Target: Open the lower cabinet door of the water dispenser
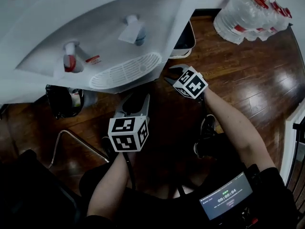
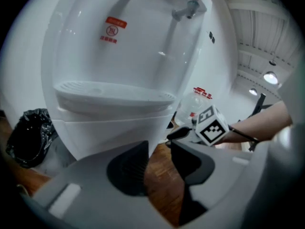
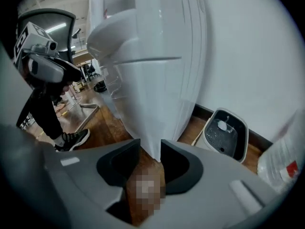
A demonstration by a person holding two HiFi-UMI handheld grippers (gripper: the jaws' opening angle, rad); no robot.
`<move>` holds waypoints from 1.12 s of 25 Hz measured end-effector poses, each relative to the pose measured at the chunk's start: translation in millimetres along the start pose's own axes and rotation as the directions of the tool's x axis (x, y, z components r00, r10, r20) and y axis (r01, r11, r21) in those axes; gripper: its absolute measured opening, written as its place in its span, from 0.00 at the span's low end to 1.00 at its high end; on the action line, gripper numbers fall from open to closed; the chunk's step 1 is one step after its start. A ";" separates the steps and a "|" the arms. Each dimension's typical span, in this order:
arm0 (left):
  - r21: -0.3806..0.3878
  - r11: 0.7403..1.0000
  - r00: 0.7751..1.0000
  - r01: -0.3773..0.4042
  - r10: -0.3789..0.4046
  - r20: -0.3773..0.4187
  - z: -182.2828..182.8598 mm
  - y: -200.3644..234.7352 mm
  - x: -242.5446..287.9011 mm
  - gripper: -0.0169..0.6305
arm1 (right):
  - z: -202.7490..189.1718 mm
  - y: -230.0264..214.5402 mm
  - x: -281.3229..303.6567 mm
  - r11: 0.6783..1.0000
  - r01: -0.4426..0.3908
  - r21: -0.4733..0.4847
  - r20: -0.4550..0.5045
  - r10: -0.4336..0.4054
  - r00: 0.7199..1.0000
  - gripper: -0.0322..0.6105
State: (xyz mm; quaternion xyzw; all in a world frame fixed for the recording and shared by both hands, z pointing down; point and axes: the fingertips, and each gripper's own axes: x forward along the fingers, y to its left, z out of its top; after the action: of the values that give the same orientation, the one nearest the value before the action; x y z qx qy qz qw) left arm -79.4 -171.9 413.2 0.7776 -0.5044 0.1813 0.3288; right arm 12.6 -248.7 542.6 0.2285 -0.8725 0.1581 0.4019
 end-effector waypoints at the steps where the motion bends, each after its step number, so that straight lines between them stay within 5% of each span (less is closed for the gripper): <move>1: -0.009 1.000 1.000 0.013 -0.013 -0.008 -1.4 -0.3 2.7 0.28 | 1.7 -4.3 8.6 1.000 -0.019 -0.017 0.008 0.019 1.000 0.26; 9: -0.008 1.000 1.000 0.005 -0.005 -0.012 -5.1 -8.1 17.4 0.28 | 29.4 -14.2 35.3 0.986 -0.112 -0.121 0.118 0.127 0.985 0.44; 28: 0.005 1.000 1.000 0.012 -0.012 0.026 8.9 -15.8 16.4 0.28 | 16.5 11.8 25.0 0.968 -0.225 -0.114 0.115 0.237 0.965 0.37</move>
State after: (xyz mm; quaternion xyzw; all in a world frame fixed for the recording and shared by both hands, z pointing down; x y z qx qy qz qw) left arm -58.5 -184.6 411.6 0.7836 -0.5036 0.1706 0.3213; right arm -18.3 -253.1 550.5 0.1144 -0.9239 0.1453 0.3350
